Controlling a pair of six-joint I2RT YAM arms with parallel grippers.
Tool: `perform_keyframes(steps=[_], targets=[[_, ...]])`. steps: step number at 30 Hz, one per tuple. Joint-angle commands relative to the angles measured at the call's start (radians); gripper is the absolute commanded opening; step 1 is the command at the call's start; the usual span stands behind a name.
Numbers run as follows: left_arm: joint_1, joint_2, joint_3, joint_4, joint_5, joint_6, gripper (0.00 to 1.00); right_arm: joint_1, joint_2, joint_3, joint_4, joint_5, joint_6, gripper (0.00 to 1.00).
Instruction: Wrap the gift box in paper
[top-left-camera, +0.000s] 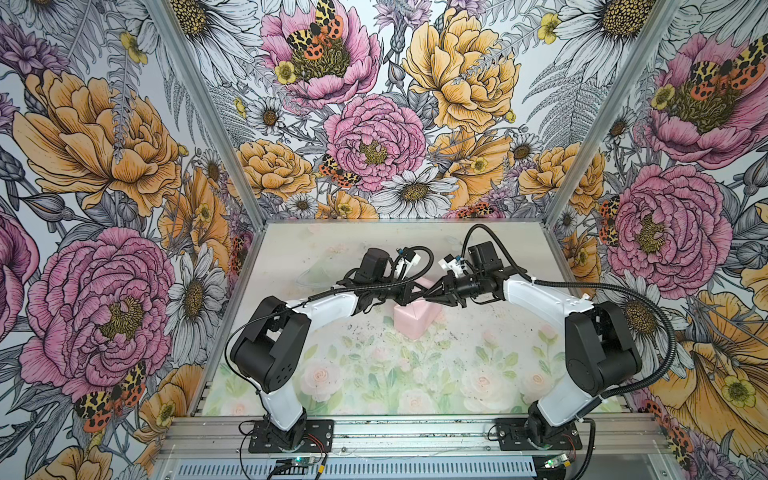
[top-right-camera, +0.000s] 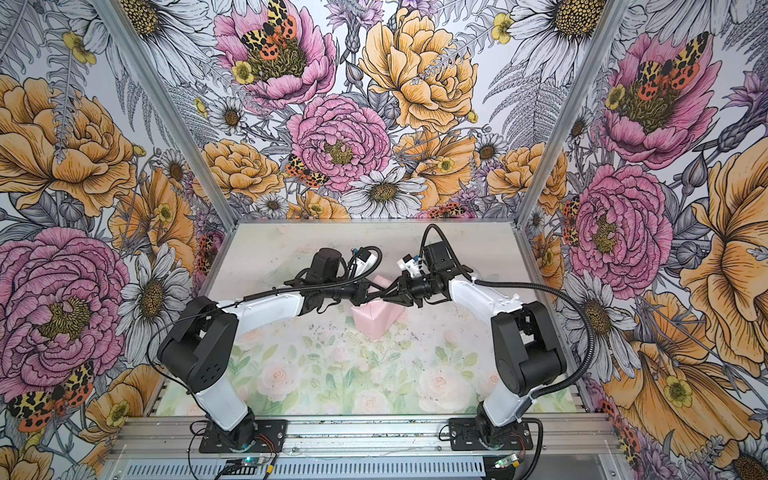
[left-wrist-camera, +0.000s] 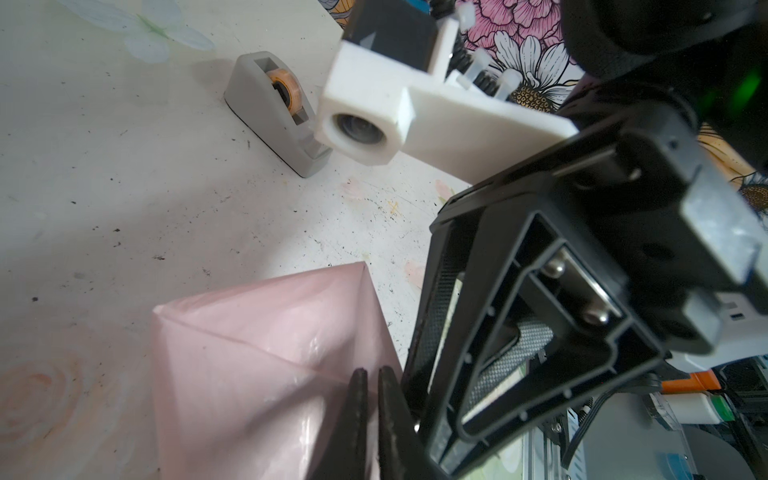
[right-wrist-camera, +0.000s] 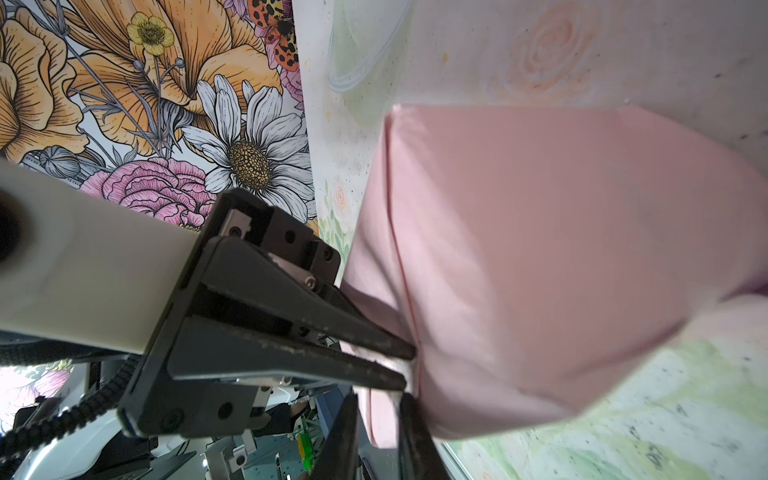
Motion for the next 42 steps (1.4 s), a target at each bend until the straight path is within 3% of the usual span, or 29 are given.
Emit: perform_keyframes(steps=[1, 16, 26, 42], targets=[[0.007, 0.014, 0.025, -0.017, -0.018, 0.019, 0.10, 0.010, -0.035, -0.007, -0.007, 0.014, 0.012, 0.19], [0.003, 0.042, 0.028, -0.090, -0.074, 0.055, 0.07, 0.014, -0.035, -0.029, -0.007, 0.021, 0.028, 0.20], [-0.015, 0.065, 0.028, -0.141, -0.100, 0.088, 0.00, 0.007, -0.047, -0.036, -0.007, 0.040, 0.034, 0.29], [-0.032, 0.077, 0.019, -0.197, -0.152, 0.133, 0.00, 0.007, -0.083, -0.023, -0.070, 0.096, 0.058, 0.37]])
